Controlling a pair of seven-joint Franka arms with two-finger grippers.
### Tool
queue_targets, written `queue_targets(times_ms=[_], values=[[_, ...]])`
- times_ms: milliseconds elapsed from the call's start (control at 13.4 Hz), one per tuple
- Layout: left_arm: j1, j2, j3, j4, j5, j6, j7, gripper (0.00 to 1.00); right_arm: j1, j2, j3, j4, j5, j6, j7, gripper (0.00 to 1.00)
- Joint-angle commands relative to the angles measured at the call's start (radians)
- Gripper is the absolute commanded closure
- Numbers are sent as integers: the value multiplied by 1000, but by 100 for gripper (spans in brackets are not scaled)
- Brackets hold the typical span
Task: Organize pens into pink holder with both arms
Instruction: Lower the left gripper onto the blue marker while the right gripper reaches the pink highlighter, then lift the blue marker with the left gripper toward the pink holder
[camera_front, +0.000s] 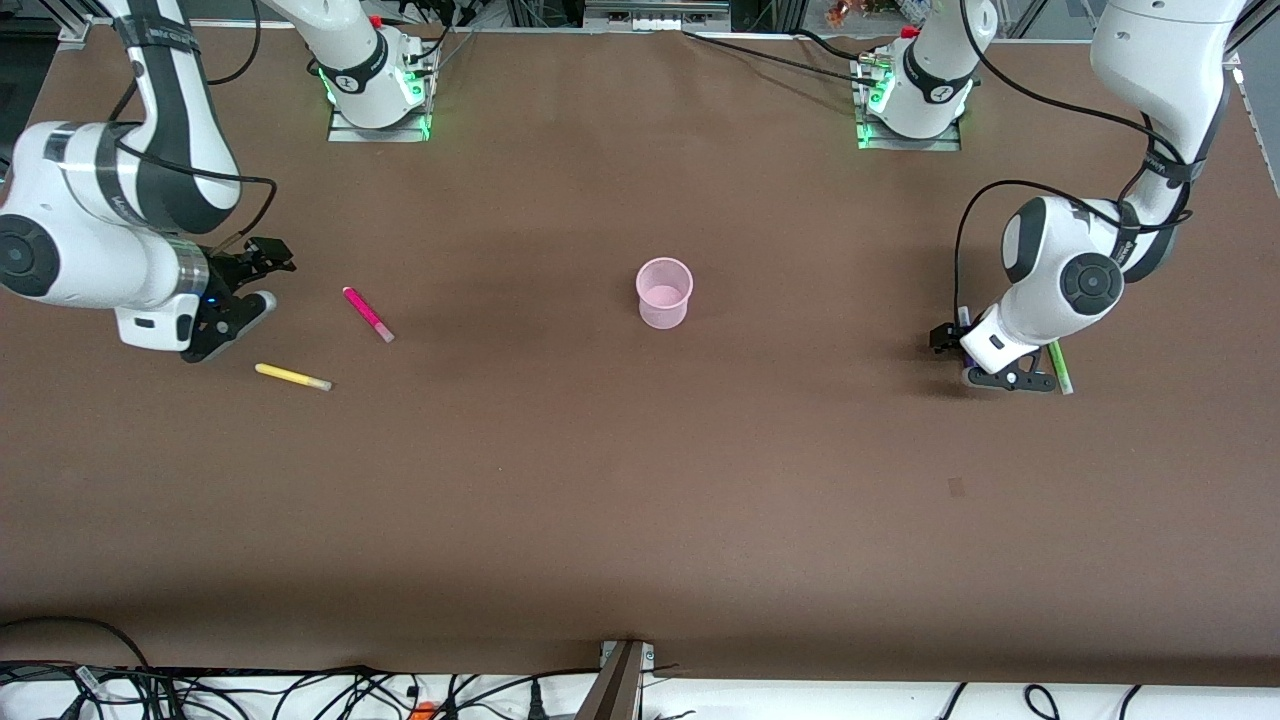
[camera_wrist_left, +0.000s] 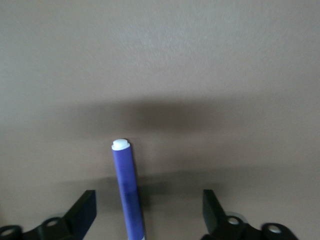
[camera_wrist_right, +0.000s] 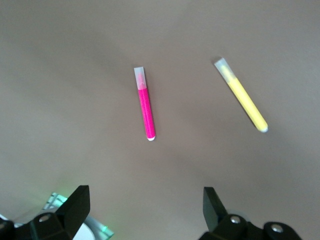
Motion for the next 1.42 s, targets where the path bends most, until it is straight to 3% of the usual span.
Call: queue_targets(times_ms=[0,299,374,449,673,1047,1346], values=[[4,45,-2,37,42,17,0,21,-7,-27,10,-134,9,157,-135,0],[6,60,3,63,101,17,0,35,12,-23,22,-234,7,315,-138,1],[6,60,3,64,101,17,-3,42,12,-23,24,-269,9,363,-138,1],[6,62,3,68,101,17,-7,55,15,-24,33,-303,9,415,-138,1],[7,79,4,77,110,17,-6,66,18,-19,45,-377,9,552,-137,2],[6,80,7,89,128,13,-6,100,19,11,68,-478,7,722,-141,2],[6,50,3,110,128,-4,0,100,19,30,68,-512,7,765,-143,5]])
